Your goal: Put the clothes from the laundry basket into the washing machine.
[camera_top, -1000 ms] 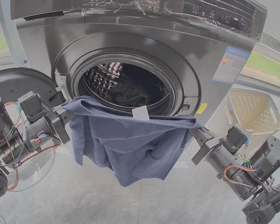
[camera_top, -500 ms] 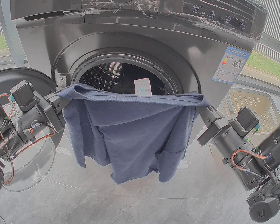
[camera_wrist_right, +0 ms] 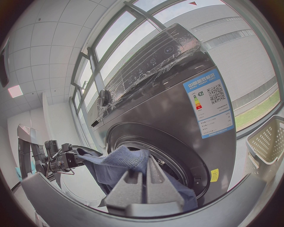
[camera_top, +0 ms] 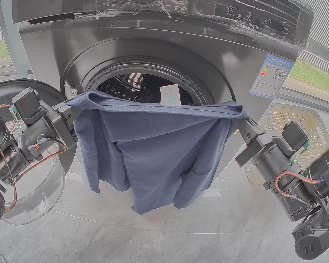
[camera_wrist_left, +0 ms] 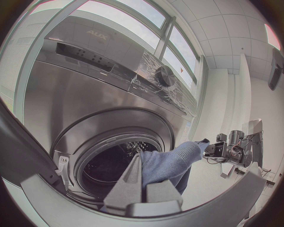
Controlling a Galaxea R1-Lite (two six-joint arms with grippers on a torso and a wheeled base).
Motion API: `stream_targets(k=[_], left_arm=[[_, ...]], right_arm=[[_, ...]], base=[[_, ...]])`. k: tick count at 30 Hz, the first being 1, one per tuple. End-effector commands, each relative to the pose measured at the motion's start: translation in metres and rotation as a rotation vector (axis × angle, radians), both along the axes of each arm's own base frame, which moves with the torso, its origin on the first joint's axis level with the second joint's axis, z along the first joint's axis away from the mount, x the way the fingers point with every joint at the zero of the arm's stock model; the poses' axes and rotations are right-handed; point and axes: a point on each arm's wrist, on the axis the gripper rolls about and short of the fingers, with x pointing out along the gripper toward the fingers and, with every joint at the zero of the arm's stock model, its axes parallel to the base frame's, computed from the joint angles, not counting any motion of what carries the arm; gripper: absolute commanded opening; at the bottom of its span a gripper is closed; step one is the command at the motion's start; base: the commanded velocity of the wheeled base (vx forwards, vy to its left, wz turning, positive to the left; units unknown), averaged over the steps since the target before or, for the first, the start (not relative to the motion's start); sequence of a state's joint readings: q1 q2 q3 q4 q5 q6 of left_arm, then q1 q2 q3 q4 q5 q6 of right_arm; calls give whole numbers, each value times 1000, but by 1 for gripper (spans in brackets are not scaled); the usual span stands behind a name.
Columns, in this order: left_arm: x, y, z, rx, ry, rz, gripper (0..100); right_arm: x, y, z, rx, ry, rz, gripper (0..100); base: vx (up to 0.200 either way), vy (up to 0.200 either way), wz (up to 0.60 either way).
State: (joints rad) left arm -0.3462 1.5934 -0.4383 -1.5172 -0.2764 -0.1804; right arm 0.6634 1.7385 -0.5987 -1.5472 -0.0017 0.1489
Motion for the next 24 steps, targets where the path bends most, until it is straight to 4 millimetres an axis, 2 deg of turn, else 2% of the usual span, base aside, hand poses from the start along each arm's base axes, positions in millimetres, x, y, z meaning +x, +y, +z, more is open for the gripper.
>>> stream_targets(k=[1, 11, 13, 17, 20, 21, 22, 24], left_arm=[[2, -2, 6, -7, -18, -4, 0], [1, -6, 11, -7, -20, -22, 0], [-3, -14, 8, 0, 0, -59, 0], [-10, -24, -4, 21, 42, -110, 0], [-9, -36, -15, 37, 73, -151, 0], [-9, -36, -15, 37, 73, -151, 0], [-6, -38, -19, 47, 84, -151, 0], [-6, -40, -20, 47, 84, -154, 0]], right_arm=[[-2, -3, 4, 10, -13, -4, 0], [-3, -2, 1, 4, -2, 0, 0], [-3, -1, -5, -9, 19, 4, 0], [-6, 3, -23, -59, 76, 21, 0], [-8, 16, -48, -112, 153, 64, 0], [-8, 16, -48, -112, 153, 64, 0], [-4, 21, -65, -153, 201, 68, 0], [-1, 29, -78, -181, 230, 80, 0]], base=[[0, 0, 0], [0, 0, 0], [0, 0, 0], [0, 0, 0], [0, 0, 0], [0, 0, 0], [0, 0, 0], [0, 0, 0]])
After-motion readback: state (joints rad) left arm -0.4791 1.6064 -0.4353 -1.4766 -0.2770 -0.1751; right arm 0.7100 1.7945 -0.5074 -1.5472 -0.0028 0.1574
